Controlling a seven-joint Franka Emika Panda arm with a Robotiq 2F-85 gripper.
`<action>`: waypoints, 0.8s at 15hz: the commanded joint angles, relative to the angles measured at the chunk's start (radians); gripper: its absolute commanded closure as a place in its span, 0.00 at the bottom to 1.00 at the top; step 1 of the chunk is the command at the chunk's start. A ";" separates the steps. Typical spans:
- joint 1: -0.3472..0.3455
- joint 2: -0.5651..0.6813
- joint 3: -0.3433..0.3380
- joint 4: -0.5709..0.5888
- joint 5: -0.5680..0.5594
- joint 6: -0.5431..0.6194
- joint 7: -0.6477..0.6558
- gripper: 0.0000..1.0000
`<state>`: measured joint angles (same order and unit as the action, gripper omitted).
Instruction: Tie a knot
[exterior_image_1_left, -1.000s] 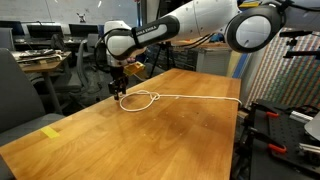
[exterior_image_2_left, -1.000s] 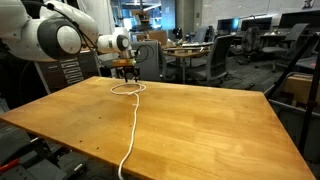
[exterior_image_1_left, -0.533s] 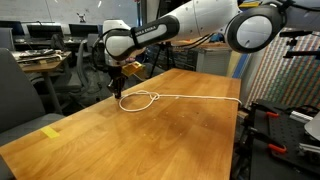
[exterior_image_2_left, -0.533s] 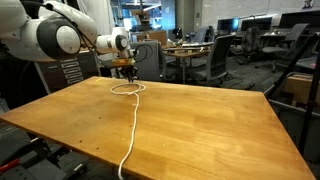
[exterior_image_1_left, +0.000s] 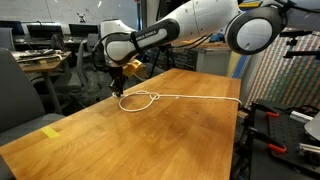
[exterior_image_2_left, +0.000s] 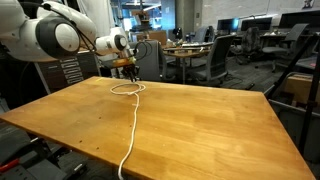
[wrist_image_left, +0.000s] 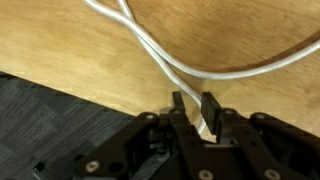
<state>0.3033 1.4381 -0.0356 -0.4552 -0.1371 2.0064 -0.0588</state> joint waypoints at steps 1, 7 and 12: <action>0.014 0.007 -0.021 0.023 -0.023 -0.012 0.010 0.41; 0.018 0.004 -0.018 0.019 -0.026 -0.023 0.005 0.00; 0.020 0.005 -0.015 0.018 -0.025 -0.041 -0.002 0.00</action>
<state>0.3148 1.4382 -0.0419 -0.4551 -0.1510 1.9867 -0.0591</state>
